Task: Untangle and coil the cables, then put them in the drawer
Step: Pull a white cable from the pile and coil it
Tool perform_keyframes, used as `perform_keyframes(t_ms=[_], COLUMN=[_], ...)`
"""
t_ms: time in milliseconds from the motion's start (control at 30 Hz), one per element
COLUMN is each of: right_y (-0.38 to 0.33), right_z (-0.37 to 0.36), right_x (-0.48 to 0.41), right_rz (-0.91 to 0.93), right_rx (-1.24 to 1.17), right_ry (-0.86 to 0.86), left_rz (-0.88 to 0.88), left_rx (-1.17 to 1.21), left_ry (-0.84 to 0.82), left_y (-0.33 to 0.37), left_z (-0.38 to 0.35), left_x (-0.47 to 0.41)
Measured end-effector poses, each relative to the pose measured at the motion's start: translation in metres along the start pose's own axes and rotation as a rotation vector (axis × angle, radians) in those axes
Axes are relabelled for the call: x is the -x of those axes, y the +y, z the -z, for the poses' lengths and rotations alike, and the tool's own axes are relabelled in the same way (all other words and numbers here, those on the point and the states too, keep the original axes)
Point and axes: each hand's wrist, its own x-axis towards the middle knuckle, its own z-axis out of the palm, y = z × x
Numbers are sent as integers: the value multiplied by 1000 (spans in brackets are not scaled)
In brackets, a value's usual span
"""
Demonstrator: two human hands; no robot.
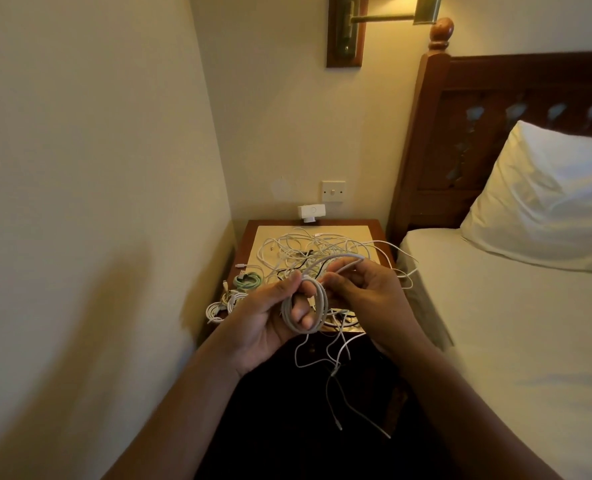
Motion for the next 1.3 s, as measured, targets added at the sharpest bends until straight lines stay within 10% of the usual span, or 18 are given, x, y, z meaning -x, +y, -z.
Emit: perform_keyframes(t_ms=[300, 700, 1000, 1300], right_y=[7, 22, 24, 21], right_z=[-3, -10, -17, 9], right_x=[2, 7, 10, 35], right_rz=[-223, -344, 4, 85], right_rx=[-161, -259, 705, 739], right_ry=[-51, -212, -189, -157], left_rz=[-101, -143, -215, -204], left_rx=[-321, -674, -964, -820], left_ry=[352, 404, 560, 855], left_y=[-2, -13, -14, 27], left_z=[-13, -10, 4, 45], left_x=[-1, -3, -7, -9])
